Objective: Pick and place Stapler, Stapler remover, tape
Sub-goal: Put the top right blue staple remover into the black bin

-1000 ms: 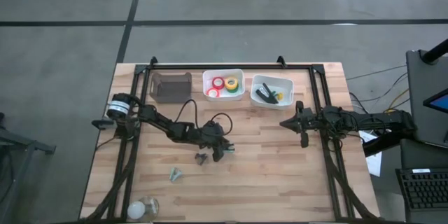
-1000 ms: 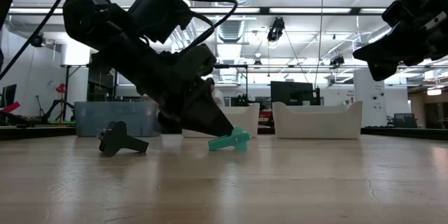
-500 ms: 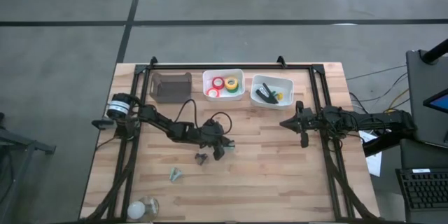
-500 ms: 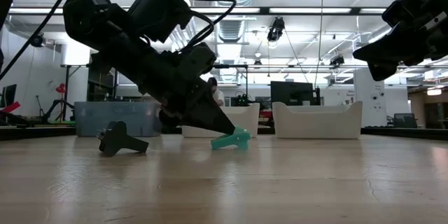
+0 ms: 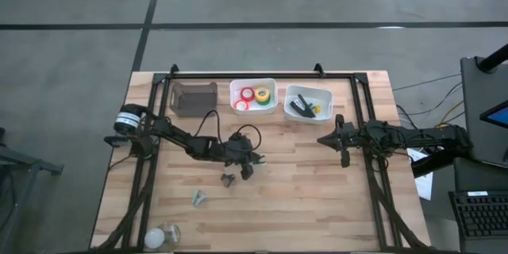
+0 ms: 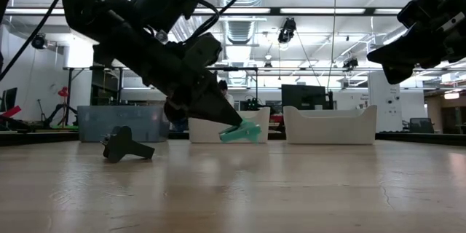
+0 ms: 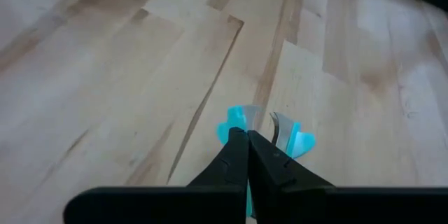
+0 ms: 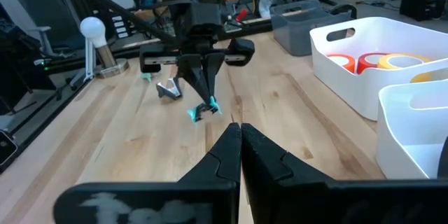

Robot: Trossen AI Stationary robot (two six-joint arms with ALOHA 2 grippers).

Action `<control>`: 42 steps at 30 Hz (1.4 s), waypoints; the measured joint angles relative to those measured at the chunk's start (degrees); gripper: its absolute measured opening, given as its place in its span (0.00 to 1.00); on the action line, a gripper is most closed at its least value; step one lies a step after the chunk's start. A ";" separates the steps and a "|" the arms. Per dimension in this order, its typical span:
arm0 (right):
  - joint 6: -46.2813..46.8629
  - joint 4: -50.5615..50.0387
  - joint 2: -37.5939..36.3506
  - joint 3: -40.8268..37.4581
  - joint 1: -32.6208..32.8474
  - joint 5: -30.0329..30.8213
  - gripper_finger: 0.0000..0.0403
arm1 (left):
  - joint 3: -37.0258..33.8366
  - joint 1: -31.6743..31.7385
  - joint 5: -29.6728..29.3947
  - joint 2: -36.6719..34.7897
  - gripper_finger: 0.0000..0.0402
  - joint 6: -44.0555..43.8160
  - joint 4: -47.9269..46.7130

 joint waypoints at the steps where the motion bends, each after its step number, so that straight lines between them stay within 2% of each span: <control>1: 0.02 0.00 0.05 0.00 0.00 -0.02 0.02 | 0.00 0.00 -0.46 -0.70 0.01 0.16 -1.21; 7: 0.00 0.02 0.06 0.00 0.00 0.03 0.02 | -0.21 -0.02 -7.02 -6.59 0.00 1.27 -11.08; 15: 0.00 0.00 0.00 0.00 0.00 -0.05 0.02 | -5.13 -0.02 -18.98 -20.24 0.00 1.14 -21.73; 17: 0.02 0.00 0.06 0.00 -0.02 0.03 0.02 | -6.96 -0.02 -23.07 -24.59 0.00 0.98 -24.31; 23: 0.00 0.00 0.02 0.00 0.00 0.00 0.02 | -11.90 0.20 -40.84 -36.01 0.01 0.40 -29.73; 30: 0.00 0.00 0.02 0.00 -0.01 0.01 0.02 | -18.11 3.23 -52.66 -44.80 0.01 2.82 -29.66; 34: 0.02 0.00 0.02 0.00 -0.02 0.01 0.02 | -20.83 7.90 -52.47 -46.85 0.01 0.40 -29.60; 42: 0.02 0.00 0.02 0.00 -0.01 0.01 0.02 | -23.33 20.01 -43.42 -46.65 0.02 -1.16 -29.48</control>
